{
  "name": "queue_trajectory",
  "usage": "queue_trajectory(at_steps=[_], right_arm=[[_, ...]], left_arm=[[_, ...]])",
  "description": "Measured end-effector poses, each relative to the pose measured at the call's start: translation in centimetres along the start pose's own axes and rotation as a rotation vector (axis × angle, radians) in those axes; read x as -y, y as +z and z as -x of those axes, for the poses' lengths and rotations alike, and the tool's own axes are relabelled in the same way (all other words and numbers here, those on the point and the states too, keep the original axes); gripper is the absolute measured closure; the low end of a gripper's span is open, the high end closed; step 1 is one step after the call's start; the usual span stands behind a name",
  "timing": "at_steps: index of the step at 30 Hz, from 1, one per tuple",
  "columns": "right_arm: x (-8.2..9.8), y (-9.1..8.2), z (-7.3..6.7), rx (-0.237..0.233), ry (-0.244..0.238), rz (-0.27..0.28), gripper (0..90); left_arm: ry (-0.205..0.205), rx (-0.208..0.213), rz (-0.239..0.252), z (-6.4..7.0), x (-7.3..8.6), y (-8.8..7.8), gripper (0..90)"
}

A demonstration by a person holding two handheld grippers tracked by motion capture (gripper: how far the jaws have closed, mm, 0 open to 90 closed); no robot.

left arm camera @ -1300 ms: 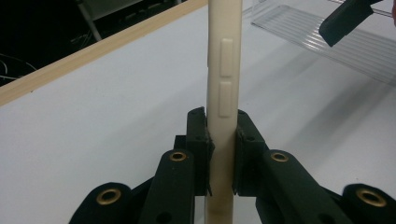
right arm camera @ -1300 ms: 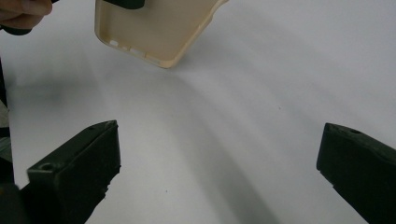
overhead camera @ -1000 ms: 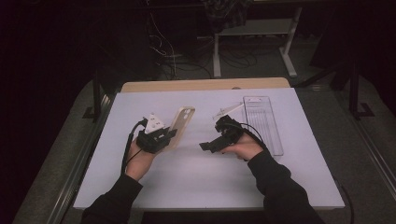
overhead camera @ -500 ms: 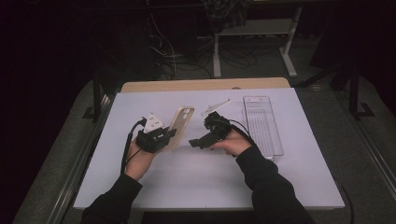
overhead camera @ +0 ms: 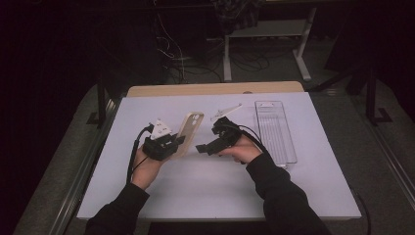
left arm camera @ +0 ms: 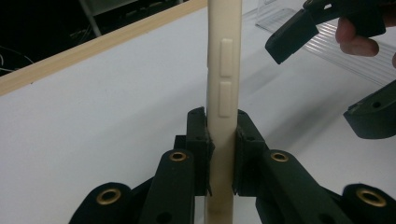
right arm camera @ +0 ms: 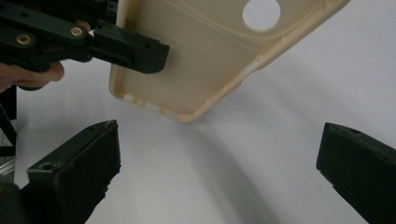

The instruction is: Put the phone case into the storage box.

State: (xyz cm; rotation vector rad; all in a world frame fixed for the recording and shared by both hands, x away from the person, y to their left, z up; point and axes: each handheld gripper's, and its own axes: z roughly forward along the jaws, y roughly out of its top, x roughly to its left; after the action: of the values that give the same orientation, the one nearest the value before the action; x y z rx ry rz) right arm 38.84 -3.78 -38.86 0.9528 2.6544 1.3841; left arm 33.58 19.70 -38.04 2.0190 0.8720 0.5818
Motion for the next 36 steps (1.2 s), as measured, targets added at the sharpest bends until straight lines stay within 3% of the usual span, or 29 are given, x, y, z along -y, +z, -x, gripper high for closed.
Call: queue_trajectory(at_steps=[8,15,24,28,36], right_arm=[[-0.11,-0.22,-0.09,-0.028,0.035,0.049,0.0],[-0.11,-0.50,0.31,-0.054,0.102,0.130,0.0],[-0.02,-0.48,0.53,-0.085,0.162,0.176,0.0],[0.03,-0.45,0.54,-0.088,0.185,0.195,0.0],[0.04,-0.39,0.54,-0.073,0.201,0.227,0.0]], left_arm=[[0.003,0.002,-0.005,0.09,-0.03,0.06,79.7],[-0.002,0.003,-0.004,0.12,-0.05,0.08,79.7],[-0.020,0.001,-0.006,0.24,-0.08,0.10,79.7],[-0.040,-0.006,-0.002,0.47,-0.12,0.17,79.7],[-0.032,-0.009,-0.012,0.92,-0.25,0.19,79.7]])
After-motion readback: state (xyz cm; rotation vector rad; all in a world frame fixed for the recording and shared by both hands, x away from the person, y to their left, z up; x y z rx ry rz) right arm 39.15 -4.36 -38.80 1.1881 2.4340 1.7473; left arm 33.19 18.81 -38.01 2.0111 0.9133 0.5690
